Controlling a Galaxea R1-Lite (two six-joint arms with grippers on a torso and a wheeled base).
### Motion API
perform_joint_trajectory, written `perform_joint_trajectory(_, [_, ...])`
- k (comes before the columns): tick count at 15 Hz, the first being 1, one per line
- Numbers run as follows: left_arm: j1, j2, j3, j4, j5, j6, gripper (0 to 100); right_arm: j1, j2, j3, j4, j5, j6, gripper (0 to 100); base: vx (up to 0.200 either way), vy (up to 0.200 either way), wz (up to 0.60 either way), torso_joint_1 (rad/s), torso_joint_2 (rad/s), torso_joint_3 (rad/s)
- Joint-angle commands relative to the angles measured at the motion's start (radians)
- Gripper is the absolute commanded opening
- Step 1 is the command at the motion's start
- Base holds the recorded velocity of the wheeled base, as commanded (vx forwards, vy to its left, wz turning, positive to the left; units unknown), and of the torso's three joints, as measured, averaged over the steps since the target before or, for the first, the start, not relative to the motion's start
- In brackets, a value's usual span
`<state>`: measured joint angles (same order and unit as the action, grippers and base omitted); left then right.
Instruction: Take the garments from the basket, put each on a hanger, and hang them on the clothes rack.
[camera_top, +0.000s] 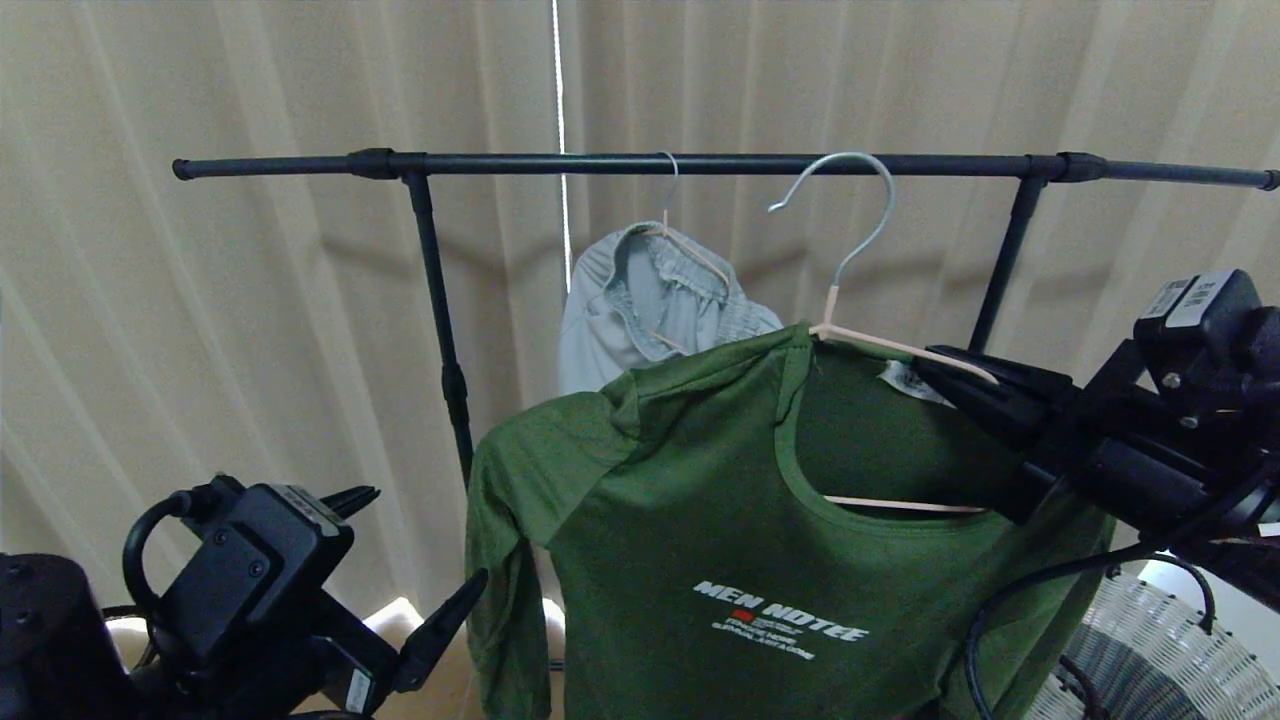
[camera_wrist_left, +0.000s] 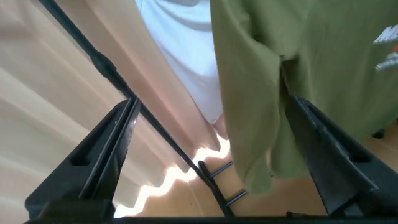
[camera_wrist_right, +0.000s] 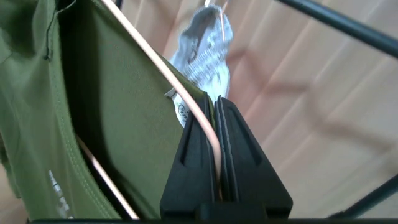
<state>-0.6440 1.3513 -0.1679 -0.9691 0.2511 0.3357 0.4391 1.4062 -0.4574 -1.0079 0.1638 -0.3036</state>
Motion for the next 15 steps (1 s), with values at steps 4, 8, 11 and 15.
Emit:
perform_joint_trajectory(4, [0.017, 0.104, -0.071, -0.002, -0.003, -0.004, 100, 0.041, -0.024, -0.007, 0.000, 0.000, 0.000, 0, 0.000, 0.000, 0.00, 0.000, 0.00, 0.000])
perform_joint_trajectory(8, [0.038, 0.123, -0.074, -0.002, -0.001, -0.004, 0, 0.039, -0.038, -0.004, 0.000, -0.001, -0.002, 0, 0.000, 0.000, 0.00, 0.000, 0.00, 0.000])
perform_joint_trajectory(11, [0.167, 0.118, -0.070, -0.002, 0.001, 0.003, 0, 0.027, -0.041, -0.007, 0.003, -0.009, -0.002, 0, 0.000, 0.000, 0.00, 0.000, 0.00, 0.000])
perform_joint_trajectory(15, [0.336, 0.062, -0.042, -0.002, -0.003, 0.002, 0, -0.063, -0.041, -0.018, 0.005, -0.009, -0.003, 0, 0.000, 0.000, 0.00, 0.000, 0.00, 0.000])
